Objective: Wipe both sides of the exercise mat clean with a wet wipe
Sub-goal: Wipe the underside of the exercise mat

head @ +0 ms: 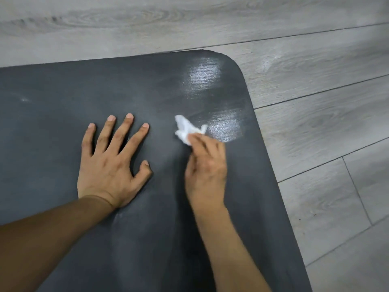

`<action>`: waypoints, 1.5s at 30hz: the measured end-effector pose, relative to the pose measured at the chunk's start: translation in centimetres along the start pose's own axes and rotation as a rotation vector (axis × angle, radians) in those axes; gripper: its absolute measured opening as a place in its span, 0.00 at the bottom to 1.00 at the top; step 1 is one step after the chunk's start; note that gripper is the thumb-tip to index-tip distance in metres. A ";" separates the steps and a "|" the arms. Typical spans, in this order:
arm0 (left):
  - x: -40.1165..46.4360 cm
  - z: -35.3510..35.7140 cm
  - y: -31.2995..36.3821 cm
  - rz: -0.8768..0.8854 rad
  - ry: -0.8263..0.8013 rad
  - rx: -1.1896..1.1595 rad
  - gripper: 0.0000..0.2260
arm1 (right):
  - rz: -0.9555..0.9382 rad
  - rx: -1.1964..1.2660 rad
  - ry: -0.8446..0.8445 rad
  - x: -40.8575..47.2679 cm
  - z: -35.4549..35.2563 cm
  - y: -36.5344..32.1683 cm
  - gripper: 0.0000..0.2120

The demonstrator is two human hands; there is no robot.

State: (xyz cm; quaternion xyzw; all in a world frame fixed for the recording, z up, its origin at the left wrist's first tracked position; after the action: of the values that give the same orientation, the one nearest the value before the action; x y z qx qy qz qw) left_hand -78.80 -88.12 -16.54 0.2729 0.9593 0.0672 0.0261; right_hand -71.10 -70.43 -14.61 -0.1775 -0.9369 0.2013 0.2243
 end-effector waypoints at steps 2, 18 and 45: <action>0.1 0.0 -0.2 -0.002 0.005 -0.009 0.34 | -0.173 0.050 -0.144 -2.6 0.2 -3.8 0.14; -0.1 0.2 -0.1 -0.017 0.013 -0.046 0.33 | -0.216 0.041 -0.196 -7.2 -2.0 -4.0 0.13; -0.2 0.4 -0.1 0.011 0.112 -0.121 0.31 | 0.214 -0.151 0.101 -10.3 -8.2 6.7 0.17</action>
State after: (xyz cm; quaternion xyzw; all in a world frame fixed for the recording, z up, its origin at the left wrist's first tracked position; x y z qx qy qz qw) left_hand -78.61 -88.25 -16.95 0.2718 0.9520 0.1402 -0.0115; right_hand -56.81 -66.64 -14.58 -0.3025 -0.9126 0.1437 0.2346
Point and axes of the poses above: each hand's wrist, its own x-axis towards the middle knuckle, its own z-axis out of the palm, y = z × x, the point moved 3 cm from there along x, towards the middle knuckle, and after that the axes turned 1 degree about -z, right-handed, at the moved point
